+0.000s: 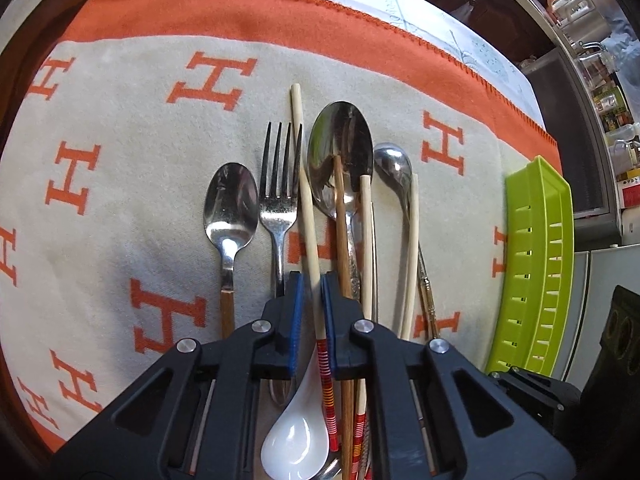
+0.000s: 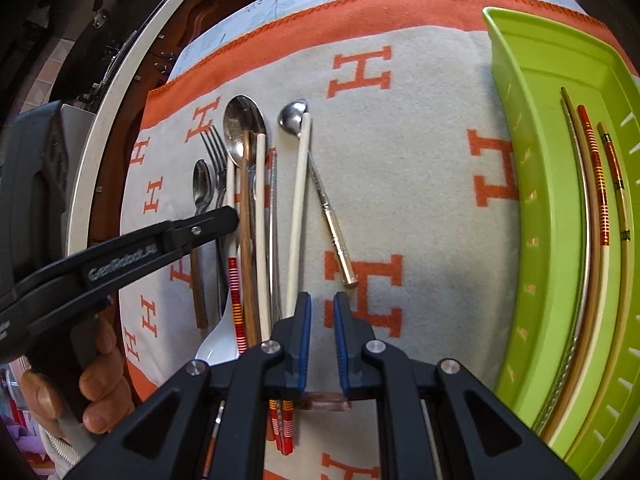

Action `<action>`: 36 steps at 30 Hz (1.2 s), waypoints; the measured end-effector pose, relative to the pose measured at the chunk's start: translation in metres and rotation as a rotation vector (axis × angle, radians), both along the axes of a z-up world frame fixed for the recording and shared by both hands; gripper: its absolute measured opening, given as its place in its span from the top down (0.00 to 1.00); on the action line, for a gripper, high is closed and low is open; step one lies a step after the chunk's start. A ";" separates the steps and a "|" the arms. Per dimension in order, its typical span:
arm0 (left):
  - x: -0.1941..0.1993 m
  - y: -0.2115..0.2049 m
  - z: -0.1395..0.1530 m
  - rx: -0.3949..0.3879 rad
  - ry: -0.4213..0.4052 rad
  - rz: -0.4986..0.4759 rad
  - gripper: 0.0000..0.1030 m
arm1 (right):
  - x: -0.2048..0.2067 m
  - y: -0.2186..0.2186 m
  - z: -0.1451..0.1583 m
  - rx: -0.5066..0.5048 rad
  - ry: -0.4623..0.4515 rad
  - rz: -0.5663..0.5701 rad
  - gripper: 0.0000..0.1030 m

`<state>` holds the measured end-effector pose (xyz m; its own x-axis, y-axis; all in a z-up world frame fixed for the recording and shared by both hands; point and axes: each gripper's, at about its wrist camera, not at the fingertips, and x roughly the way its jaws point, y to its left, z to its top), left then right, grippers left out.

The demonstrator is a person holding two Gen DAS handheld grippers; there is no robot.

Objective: Organize utensils
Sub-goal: 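Grasp a red-striped-end chopstick with the left tool while the right tool grasps a white chopstick, then lower both held chopsticks into the green tray and open both tools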

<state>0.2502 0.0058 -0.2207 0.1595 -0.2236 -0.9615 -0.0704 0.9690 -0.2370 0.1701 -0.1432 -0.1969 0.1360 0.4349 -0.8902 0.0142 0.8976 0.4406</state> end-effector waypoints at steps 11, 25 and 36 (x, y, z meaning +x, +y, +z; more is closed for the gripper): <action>-0.001 -0.001 0.001 0.020 -0.005 -0.009 0.92 | 0.007 0.011 -0.004 0.010 0.008 0.016 0.89; -0.010 0.011 0.004 -0.051 0.016 0.045 0.97 | 0.010 0.029 -0.008 -0.077 -0.013 0.029 0.95; -0.039 -0.007 0.053 -0.157 -0.029 0.011 0.97 | -0.013 -0.003 0.019 0.046 -0.067 -0.026 0.95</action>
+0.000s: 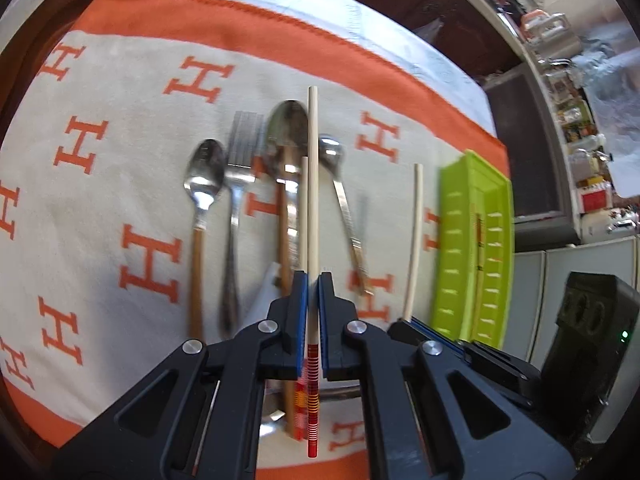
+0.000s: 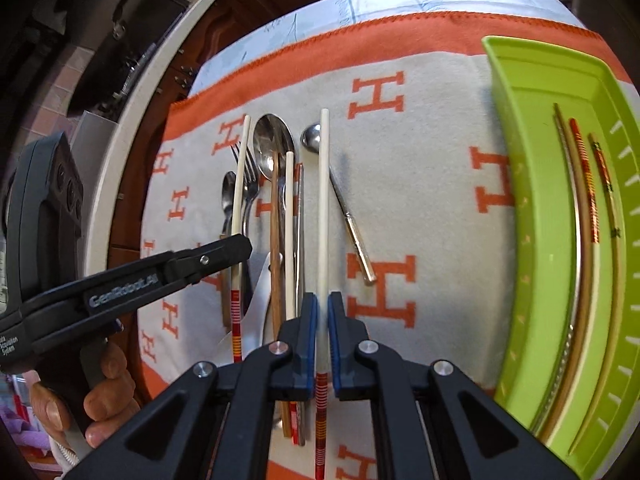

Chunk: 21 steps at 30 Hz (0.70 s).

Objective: Organize utensils
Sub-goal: 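Lower both held chopsticks into the green tray and open both tools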

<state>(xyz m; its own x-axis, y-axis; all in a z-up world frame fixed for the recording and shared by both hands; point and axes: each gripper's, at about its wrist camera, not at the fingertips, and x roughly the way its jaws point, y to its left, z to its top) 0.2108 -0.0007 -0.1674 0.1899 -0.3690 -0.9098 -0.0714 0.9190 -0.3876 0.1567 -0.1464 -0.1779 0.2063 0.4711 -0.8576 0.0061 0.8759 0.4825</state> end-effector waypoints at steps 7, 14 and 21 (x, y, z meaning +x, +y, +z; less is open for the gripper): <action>-0.017 -0.056 0.037 -0.067 -0.033 -0.094 0.97 | -0.020 -0.031 0.022 0.050 -0.052 -0.040 0.95; -0.027 -0.141 0.049 -0.077 -0.050 -0.219 0.97 | -0.041 -0.091 0.046 0.017 -0.132 -0.136 0.95; -0.028 -0.193 0.026 -0.035 -0.032 -0.262 0.97 | -0.053 -0.140 0.042 -0.083 -0.141 -0.207 0.95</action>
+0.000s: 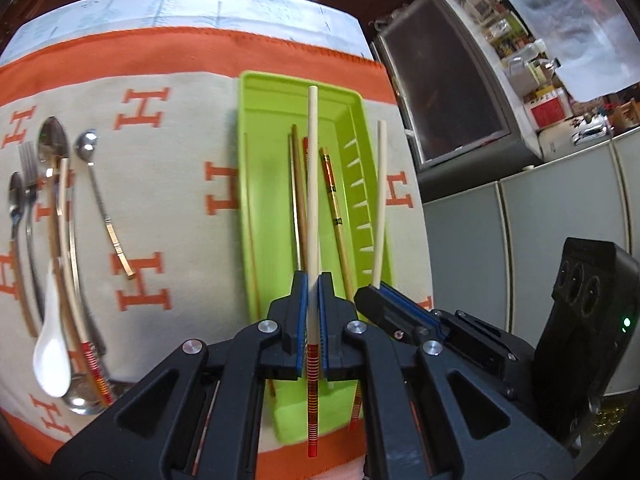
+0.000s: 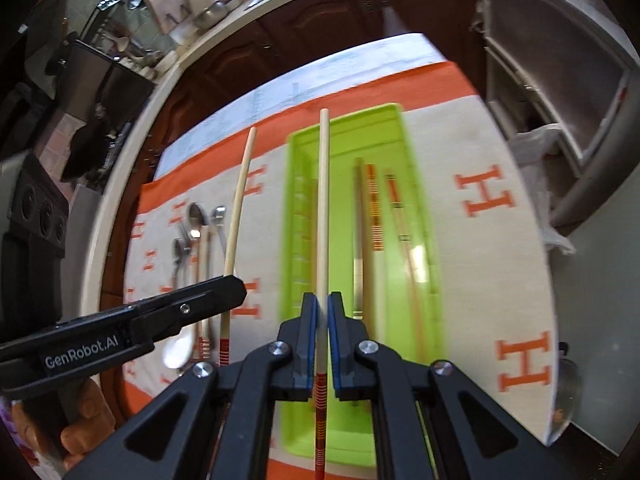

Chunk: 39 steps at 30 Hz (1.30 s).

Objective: Organize utensils
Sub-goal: 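Lower both held chopsticks into the green tray and open both tools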

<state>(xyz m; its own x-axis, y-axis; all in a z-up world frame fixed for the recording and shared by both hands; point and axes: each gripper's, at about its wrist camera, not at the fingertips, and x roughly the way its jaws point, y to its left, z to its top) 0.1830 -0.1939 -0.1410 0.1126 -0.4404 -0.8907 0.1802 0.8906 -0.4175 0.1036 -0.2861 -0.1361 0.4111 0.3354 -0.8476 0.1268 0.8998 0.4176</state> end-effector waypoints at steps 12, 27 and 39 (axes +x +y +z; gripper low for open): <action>0.014 -0.017 -0.036 0.027 0.038 -0.002 0.97 | 0.023 -0.009 -0.037 -0.136 0.056 0.040 0.95; -0.007 -0.010 -0.019 0.136 -0.042 -0.057 0.75 | 0.024 -0.017 -0.039 -0.133 0.077 0.016 0.94; -0.056 0.056 0.009 0.250 -0.175 -0.060 0.75 | -0.007 0.013 -0.028 -0.089 0.064 0.031 0.93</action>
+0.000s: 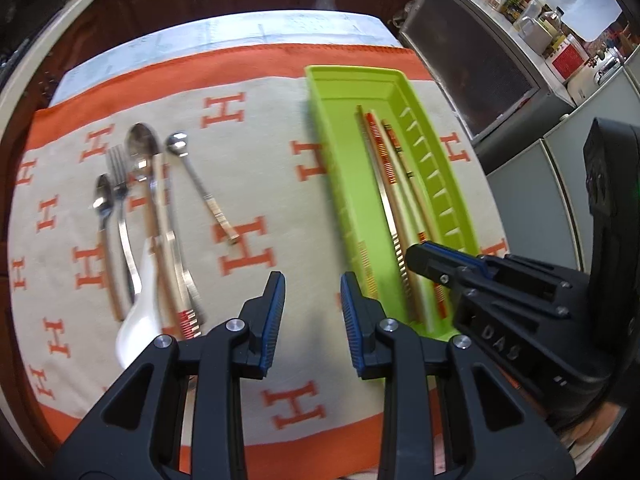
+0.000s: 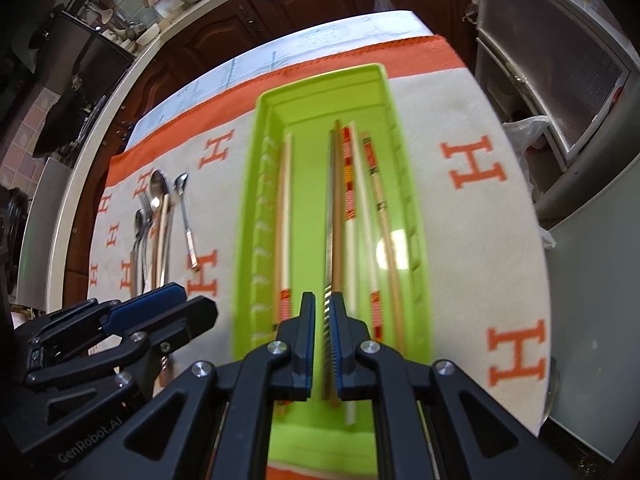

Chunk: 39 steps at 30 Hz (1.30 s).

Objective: Organize utensils
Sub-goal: 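Lower both held chopsticks into the green tray and open both tools, then move both open tools back over the remaining chopsticks on the cloth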

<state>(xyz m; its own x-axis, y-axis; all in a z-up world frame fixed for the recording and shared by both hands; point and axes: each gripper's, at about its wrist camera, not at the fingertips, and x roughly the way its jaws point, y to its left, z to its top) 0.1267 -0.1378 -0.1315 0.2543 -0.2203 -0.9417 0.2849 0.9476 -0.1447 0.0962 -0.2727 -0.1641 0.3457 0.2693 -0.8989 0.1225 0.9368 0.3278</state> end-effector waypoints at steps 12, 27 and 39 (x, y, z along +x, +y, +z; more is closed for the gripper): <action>-0.001 0.095 0.015 0.019 -0.027 0.084 0.75 | -0.007 0.066 0.024 0.021 -0.041 0.135 0.93; 0.056 0.168 -0.003 -0.027 0.053 0.114 0.85 | 0.050 0.132 0.013 0.095 0.067 0.243 0.93; 0.057 0.168 -0.036 -0.083 0.141 0.107 0.89 | 0.067 0.167 -0.039 0.141 0.250 0.299 0.93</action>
